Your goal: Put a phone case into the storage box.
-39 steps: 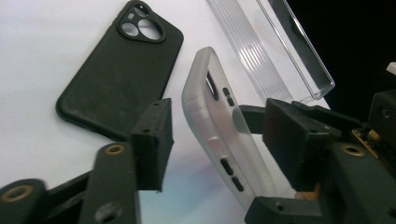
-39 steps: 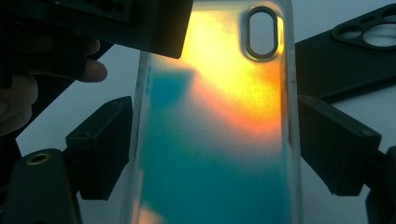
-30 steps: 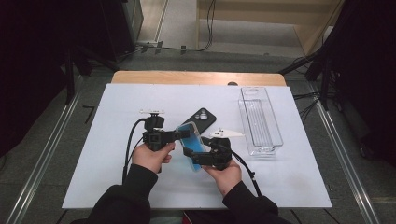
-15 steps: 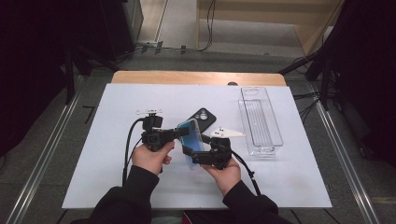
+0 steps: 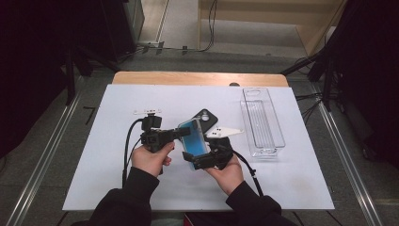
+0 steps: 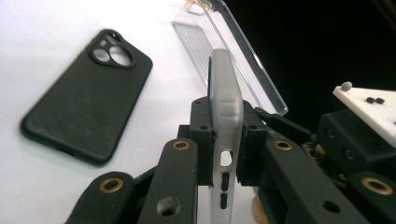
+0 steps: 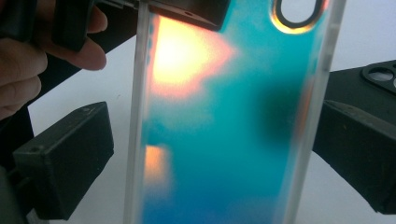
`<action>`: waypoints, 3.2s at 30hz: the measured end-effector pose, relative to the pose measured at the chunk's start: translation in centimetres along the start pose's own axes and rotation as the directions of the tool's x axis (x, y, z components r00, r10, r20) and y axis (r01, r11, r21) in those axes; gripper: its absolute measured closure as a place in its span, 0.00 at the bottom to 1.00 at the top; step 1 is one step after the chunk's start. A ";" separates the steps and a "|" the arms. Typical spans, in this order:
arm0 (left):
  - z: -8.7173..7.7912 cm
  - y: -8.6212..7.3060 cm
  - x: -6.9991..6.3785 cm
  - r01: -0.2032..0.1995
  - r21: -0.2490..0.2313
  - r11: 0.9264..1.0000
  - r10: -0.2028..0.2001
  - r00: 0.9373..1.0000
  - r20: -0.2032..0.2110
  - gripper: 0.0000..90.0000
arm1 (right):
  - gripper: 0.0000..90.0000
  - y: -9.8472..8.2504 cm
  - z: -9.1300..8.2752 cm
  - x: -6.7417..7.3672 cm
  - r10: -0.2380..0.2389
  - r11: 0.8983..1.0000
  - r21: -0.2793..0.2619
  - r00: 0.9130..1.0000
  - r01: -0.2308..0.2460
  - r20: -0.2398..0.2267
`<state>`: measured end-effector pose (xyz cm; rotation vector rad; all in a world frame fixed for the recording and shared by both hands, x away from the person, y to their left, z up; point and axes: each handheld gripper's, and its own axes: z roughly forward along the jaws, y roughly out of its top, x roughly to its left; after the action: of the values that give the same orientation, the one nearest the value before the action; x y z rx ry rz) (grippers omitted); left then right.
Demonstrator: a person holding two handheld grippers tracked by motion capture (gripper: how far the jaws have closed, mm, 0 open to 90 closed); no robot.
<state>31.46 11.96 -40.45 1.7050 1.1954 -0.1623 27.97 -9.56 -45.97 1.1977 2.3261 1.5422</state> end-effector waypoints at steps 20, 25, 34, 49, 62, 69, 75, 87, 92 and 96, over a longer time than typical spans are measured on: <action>0.1 -1.7 -0.1 -0.244 -0.121 0.962 0.238 0.969 -0.061 0.90 | 0.00 0.3 -1.7 -0.5 -0.078 0.994 0.074 0.997 0.077 0.020; 0.2 -2.3 0.1 -0.260 -0.149 0.954 0.254 0.966 -0.056 0.90 | 0.00 0.4 -1.9 -0.4 -0.069 0.996 0.061 0.997 0.067 0.018; 0.6 -2.9 -0.6 -0.303 -0.144 0.942 0.299 0.953 -0.050 0.90 | 0.00 0.7 -1.9 -0.6 -0.050 0.998 0.048 0.999 0.049 0.018; 1.4 -3.6 -1.6 -0.270 -0.102 0.957 0.271 0.963 -0.007 0.90 | 0.00 0.8 -0.8 0.0 -0.044 0.997 0.065 0.996 0.040 0.073; 1.6 -3.7 -1.7 -0.261 -0.083 0.962 0.262 0.965 0.011 0.90 | 0.17 0.8 -1.2 0.1 -0.049 0.999 0.029 0.995 0.046 0.086; 1.2 -3.3 -1.7 -0.258 -0.073 0.963 0.260 0.966 0.011 0.76 | 0.17 0.9 -1.3 0.0 -0.053 0.998 0.039 0.995 0.050 0.089; 0.5 -2.9 -2.1 -0.252 -0.052 0.966 0.253 0.967 0.024 0.57 | 0.17 0.9 -1.3 -0.5 -0.053 0.998 0.050 0.993 0.048 0.104; -0.2 -2.3 -0.7 -0.245 0.052 0.968 0.239 0.966 0.098 0.39 | 0.17 1.3 -2.2 -2.5 -0.061 0.996 0.073 0.994 0.054 0.093; -0.5 -2.1 -0.2 -0.267 0.098 0.959 0.254 0.959 0.126 0.37 | 0.17 1.6 -2.6 -3.2 -0.046 0.996 0.074 0.998 0.042 0.048; -0.7 -2.0 0.4 -0.283 0.135 0.949 0.261 0.952 0.160 0.37 | 0.17 1.9 -3.0 -3.6 -0.058 0.995 0.083 0.998 0.055 0.031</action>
<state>29.84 12.75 -41.69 1.9441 0.8501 -0.2074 30.06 -13.73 -44.11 1.1550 2.4017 1.4110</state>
